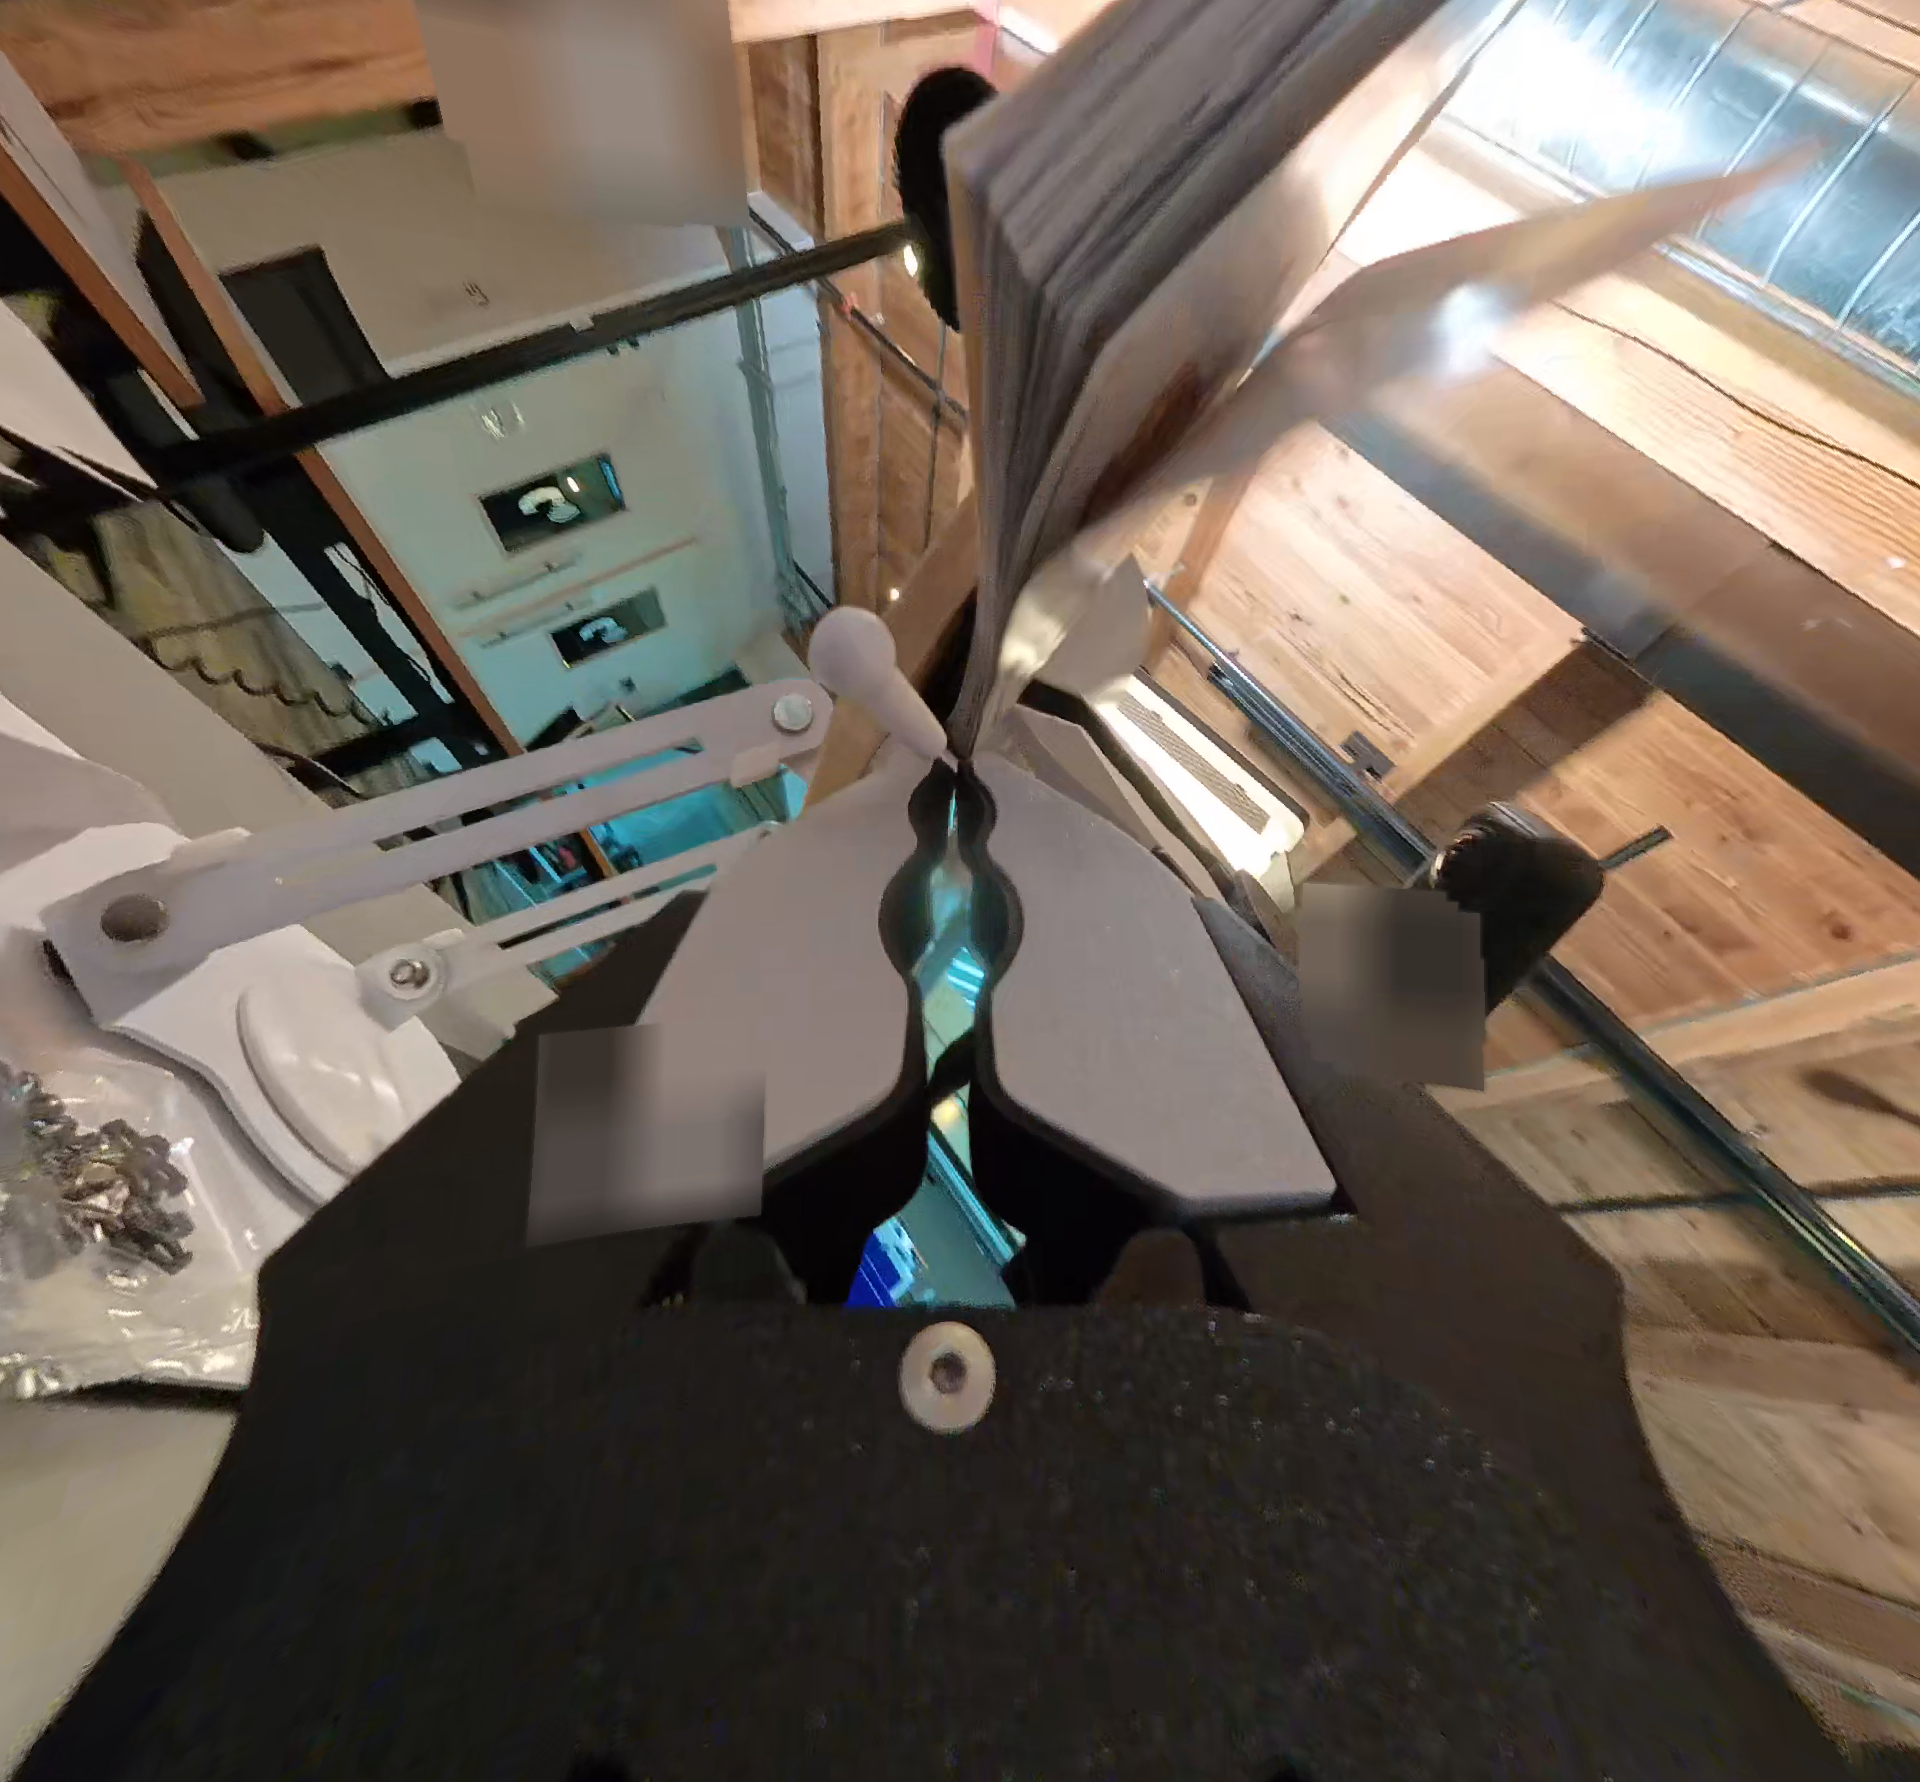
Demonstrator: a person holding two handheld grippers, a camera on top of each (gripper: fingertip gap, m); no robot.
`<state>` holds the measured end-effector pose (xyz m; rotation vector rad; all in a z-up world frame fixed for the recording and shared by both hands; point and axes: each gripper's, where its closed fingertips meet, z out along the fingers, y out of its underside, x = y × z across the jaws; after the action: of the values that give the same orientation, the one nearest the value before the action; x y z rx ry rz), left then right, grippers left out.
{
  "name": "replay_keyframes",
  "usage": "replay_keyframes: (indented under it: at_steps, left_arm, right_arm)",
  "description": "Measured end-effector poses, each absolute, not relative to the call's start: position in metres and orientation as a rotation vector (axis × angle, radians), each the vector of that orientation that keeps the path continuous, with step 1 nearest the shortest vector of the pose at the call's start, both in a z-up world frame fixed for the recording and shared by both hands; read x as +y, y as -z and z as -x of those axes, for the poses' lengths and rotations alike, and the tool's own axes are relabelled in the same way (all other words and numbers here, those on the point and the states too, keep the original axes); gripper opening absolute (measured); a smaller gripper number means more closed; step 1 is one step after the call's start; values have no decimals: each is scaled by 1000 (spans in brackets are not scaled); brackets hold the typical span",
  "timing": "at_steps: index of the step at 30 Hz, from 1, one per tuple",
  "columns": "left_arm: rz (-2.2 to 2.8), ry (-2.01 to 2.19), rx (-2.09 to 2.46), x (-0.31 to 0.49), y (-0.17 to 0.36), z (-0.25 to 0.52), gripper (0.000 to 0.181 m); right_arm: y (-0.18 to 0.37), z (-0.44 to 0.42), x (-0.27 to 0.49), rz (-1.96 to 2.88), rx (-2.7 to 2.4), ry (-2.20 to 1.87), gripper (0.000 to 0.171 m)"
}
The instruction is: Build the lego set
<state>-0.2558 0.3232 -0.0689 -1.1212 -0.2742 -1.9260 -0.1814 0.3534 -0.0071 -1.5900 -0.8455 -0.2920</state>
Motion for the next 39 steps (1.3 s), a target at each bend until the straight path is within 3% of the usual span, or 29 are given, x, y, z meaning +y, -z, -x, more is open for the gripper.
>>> replay_keyframes:
  at_steps: [7, 10, 17, 21, 25, 29, 33, 37, 39]
  left_arm:
    - [1130, 1757, -437, 318, 68, 255, 1]
    - [1228, 1499, -375, 312, 60, 255, 1]
    - [1497, 422, 547, 315, 18, 223, 1]
    - [1582, 279, 971, 328, 20, 195, 2]
    - [1539, 21, 1248, 333, 26, 188, 3]
    - [1445, -157, 1398, 337, 28, 188, 4]
    - [1452, -117, 1421, 338, 28, 188, 5]
    - [1408, -154, 1423, 338, 27, 187, 5]
    - [1401, -156, 1423, 339, 27, 187, 5]
  right_arm:
    - [5, 184, 358, 1564, -599, 299, 40]
    - [5, 185, 357, 1548, -563, 304, 40]
    - [4, 186, 354, 1563, -556, 223, 40]
    - [-1, 179, 352, 1562, -543, 13, 28]
    - [3, 170, 347, 1593, -591, -266, 27]
    - [-3, 137, 342, 1562, -643, -241, 25]
    - [-27, 65, 347, 1482, -592, -67, 39]
    - [-37, -4, 382, 1542, -550, -19, 94]
    - [-30, -13, 401, 1628, -571, -204, 108]
